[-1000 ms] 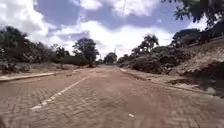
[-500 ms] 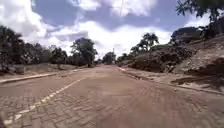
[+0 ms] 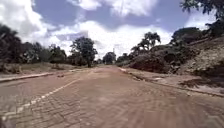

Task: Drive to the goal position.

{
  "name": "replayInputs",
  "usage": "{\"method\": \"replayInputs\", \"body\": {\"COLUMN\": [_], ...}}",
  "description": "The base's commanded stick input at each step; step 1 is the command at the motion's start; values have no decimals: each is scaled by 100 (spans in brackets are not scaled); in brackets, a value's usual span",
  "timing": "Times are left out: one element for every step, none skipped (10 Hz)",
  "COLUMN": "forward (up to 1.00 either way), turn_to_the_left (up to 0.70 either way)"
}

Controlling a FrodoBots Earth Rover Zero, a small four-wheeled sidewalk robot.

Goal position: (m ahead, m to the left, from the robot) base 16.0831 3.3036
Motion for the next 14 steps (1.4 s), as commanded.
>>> {"method": "replayInputs", "body": {"forward": [100, 100, 100, 100, 100, 100, 100, 100, 100, 100, 100, 100, 100, 100], "turn_to_the_left": [0, 0, 0, 0, 0, 0, 0, 0, 0, 0, 0, 0, 10, 19]}}
